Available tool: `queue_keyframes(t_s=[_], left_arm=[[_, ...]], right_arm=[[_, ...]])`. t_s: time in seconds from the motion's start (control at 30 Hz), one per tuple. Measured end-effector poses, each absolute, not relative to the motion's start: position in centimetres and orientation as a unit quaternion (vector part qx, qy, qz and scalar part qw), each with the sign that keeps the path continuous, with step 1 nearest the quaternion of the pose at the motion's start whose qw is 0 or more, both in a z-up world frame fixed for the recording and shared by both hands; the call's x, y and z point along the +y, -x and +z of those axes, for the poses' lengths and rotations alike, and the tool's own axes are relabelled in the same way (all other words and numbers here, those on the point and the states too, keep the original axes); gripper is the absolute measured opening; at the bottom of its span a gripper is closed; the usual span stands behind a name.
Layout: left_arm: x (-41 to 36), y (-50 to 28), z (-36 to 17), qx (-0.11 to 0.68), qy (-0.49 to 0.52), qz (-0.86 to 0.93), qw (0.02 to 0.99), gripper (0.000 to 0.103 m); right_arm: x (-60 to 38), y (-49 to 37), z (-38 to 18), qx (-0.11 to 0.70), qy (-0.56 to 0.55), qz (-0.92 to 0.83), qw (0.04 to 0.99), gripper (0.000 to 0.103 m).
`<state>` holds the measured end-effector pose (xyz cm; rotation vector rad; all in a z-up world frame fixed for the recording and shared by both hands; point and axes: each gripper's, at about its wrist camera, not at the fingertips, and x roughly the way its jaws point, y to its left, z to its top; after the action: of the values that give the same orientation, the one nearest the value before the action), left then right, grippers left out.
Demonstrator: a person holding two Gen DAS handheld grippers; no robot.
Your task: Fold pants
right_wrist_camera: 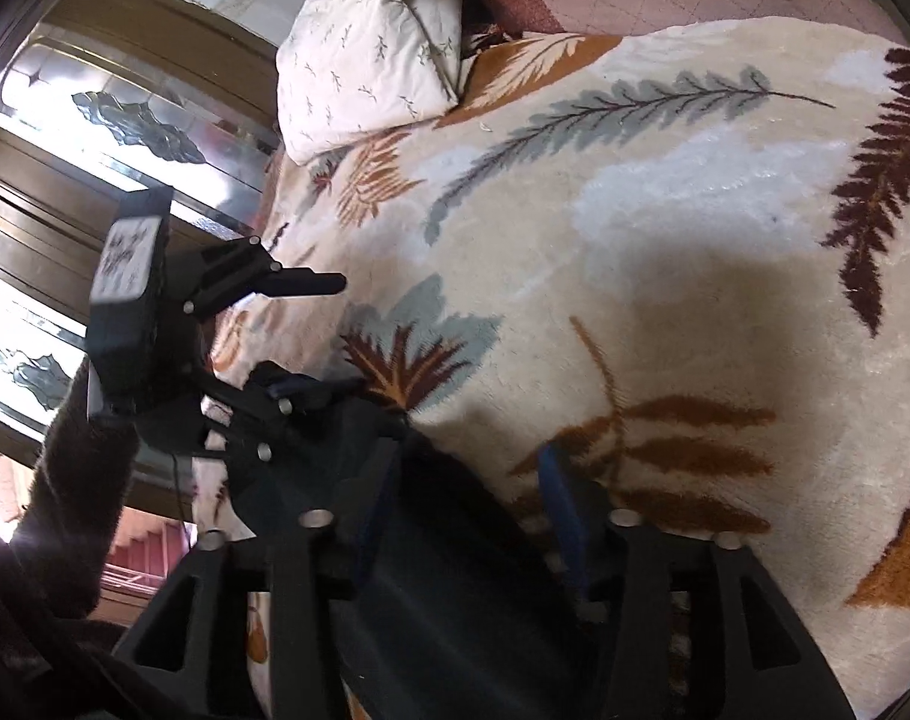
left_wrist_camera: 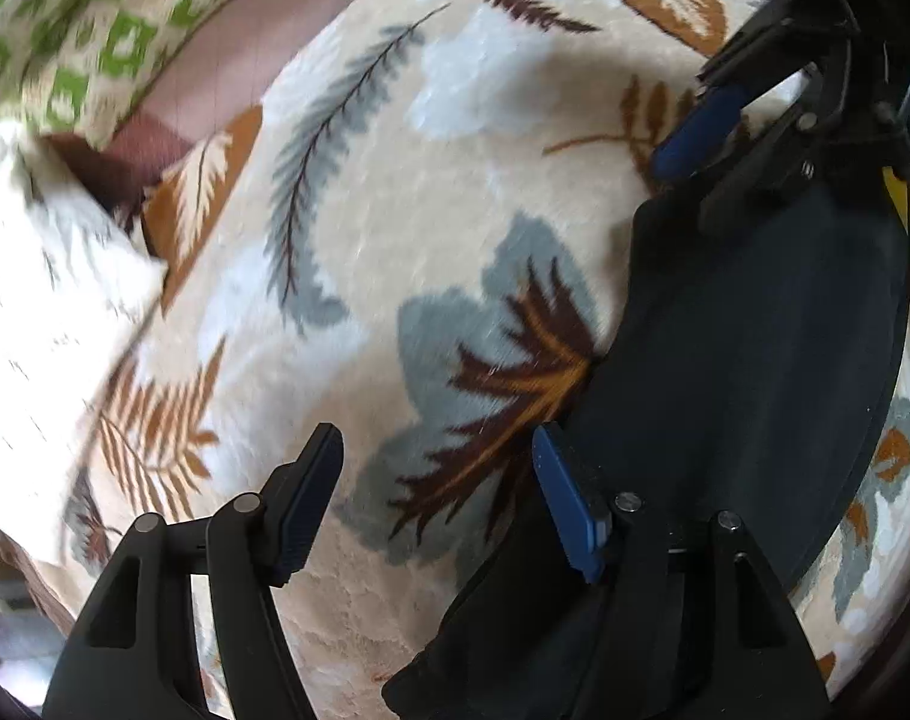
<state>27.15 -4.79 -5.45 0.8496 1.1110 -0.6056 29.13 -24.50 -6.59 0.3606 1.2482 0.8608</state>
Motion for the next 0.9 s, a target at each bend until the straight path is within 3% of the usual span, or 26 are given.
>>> queue_keyframes(t_s=[0.1,0.23,0.3,0.33,0.83,0.9], left_arm=[[-5.4,-27.2,-5.1,0.499,-0.386,-0.276,0.725,0.065],[-6.0,-27.8,-5.3,0.498,-0.386,-0.268,0.729,0.065],[-6.5,-28.0,-5.5,0.498,-0.392,-0.267,0.726,0.065],[-6.6,-28.0,-5.6,0.499,-0.394,-0.269,0.724,0.065],[-8.0,-26.4,-7.2,0.486,-0.431,-0.28,0.707,0.065],[-7.9,-26.4,-6.7,0.489,-0.424,-0.279,0.709,0.065]], right_arm=[[-23.2,-29.0,-6.4,0.566,-0.132,0.397,0.71,0.06],[-22.0,-29.1,-6.6,0.572,-0.066,0.368,0.73,0.049],[-21.6,-28.8,-6.2,0.572,-0.052,0.385,0.723,0.008],[-21.4,-28.4,-6.0,0.565,-0.04,0.388,0.727,0.006],[-23.9,-27.7,-1.5,0.485,-0.069,0.405,0.772,0.001],[-24.1,-28.0,-1.7,0.488,-0.068,0.392,0.777,0.007]])
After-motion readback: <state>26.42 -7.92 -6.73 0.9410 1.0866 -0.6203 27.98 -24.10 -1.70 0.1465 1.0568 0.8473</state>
